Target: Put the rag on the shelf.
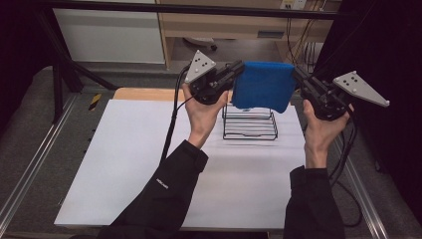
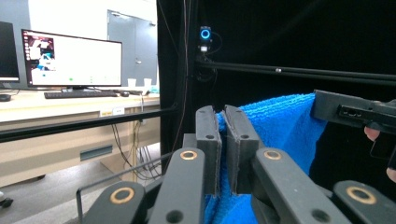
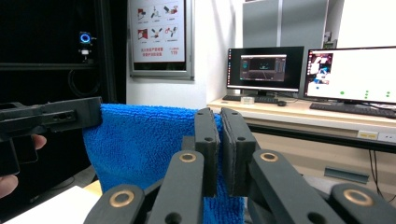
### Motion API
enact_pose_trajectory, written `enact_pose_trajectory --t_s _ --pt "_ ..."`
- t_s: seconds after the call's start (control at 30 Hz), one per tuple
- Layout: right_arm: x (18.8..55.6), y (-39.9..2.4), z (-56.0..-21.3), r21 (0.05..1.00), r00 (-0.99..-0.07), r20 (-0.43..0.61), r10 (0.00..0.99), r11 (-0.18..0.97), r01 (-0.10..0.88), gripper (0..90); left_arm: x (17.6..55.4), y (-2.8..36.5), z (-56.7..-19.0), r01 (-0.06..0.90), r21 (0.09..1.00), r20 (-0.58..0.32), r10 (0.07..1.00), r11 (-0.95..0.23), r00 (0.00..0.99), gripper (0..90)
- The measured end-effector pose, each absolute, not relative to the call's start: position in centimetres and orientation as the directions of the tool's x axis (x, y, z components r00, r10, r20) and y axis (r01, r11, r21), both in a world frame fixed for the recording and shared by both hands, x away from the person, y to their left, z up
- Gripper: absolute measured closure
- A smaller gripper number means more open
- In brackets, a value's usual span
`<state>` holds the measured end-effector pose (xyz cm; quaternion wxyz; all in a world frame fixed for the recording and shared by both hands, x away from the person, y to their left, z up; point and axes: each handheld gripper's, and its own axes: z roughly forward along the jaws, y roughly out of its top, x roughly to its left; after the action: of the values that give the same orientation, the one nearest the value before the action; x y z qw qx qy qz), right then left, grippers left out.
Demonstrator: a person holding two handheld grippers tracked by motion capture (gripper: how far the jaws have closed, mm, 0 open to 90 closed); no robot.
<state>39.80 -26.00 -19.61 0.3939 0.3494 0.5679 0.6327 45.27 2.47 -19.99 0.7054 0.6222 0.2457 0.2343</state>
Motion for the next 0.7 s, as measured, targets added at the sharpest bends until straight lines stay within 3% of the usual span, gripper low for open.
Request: enact_pose_trajectory --t_s 0.7 --pt "42.7 -26.3 -16.1 0.99 -0.431 -0.025 0.902 -0.036 -0.133 86.4 48.0 1.9 -16.1 -0.042 0.99 -0.059 0.654 0.137 0.754 84.9"
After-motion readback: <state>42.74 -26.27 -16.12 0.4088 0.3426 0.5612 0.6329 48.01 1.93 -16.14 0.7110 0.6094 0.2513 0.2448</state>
